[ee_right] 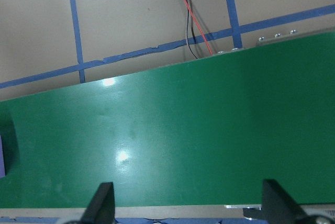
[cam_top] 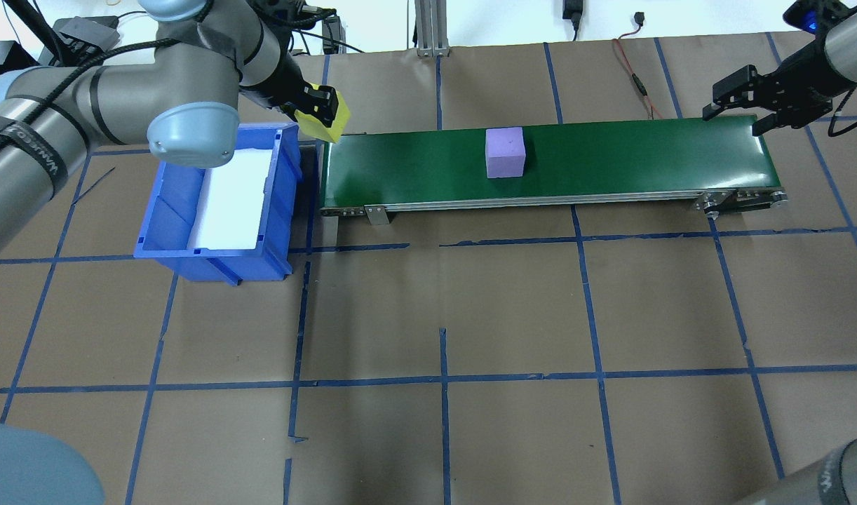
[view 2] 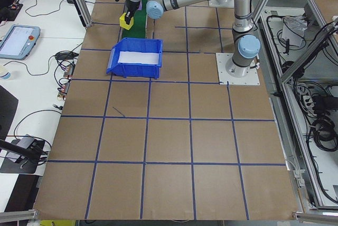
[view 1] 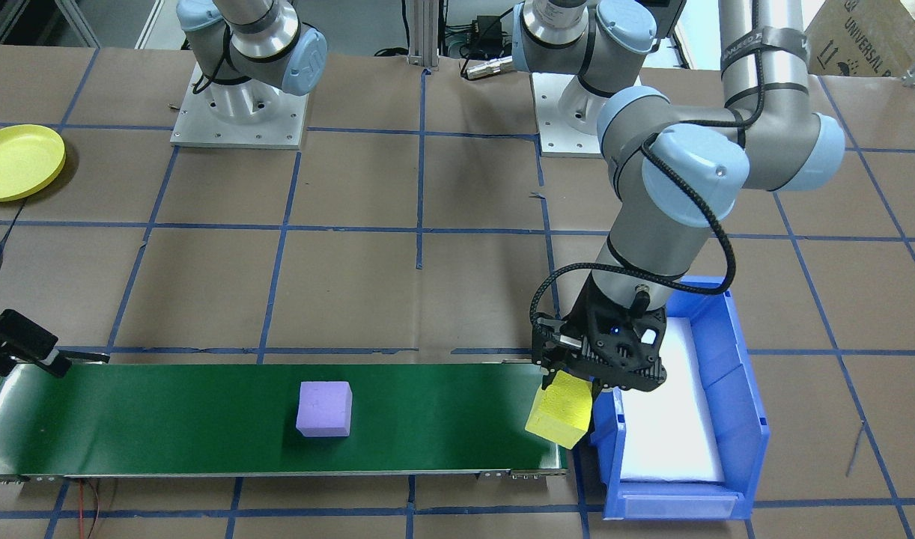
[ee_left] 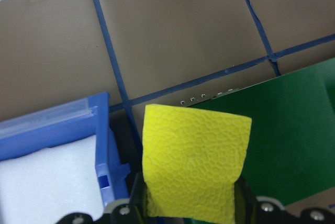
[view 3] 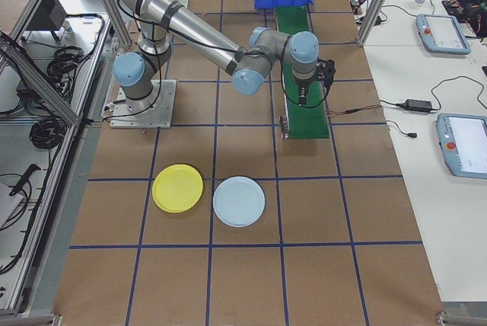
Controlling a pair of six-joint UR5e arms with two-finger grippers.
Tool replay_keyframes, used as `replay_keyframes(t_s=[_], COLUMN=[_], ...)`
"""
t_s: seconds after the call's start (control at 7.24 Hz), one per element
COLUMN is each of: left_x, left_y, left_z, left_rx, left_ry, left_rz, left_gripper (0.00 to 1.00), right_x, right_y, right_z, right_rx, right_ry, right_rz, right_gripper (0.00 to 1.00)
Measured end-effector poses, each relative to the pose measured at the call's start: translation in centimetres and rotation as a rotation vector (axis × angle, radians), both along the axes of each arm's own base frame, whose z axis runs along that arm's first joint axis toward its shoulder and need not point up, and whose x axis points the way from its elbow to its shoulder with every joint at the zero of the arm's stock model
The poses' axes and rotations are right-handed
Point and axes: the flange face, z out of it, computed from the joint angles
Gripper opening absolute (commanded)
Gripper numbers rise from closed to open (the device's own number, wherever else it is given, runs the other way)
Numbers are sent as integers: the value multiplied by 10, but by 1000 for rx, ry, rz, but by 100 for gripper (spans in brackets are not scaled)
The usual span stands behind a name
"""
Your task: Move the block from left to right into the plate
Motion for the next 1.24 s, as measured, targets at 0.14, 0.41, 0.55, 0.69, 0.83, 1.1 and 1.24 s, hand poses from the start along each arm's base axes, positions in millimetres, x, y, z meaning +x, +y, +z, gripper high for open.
replay_keyframes(t_s=[0.14, 0.41, 0.55, 0.69, 0.83, 1.1, 1.24], left_x=[-10, -17, -16, -10, 5, 52, 67], left_y=[-4, -6, 1, 15, 31, 73, 104], left_z=[-21, -35, -15, 17, 52, 104, 122], left_rx=[22, 44, 51, 64, 76, 150, 217], left_ry=[4, 20, 25, 23, 21, -14, -66], left_rz=[3, 69, 111, 136, 165, 216, 223], left_gripper=[100, 100, 100, 100, 100, 100, 100], right_x=[1, 1, 3, 4, 4, 5, 7], right_y=[-1, -6, -11, -15, -17, -19, -21], right_z=[-4, -11, -12, -13, -16, -21, -22], right_rx=[6, -3, -29, -49, -56, -60, -70], right_ry=[-5, -35, -69, -83, -91, -115, -143], right_rz=[1, 6, 9, 11, 12, 13, 16], right_gripper=[100, 100, 100, 100, 100, 100, 100])
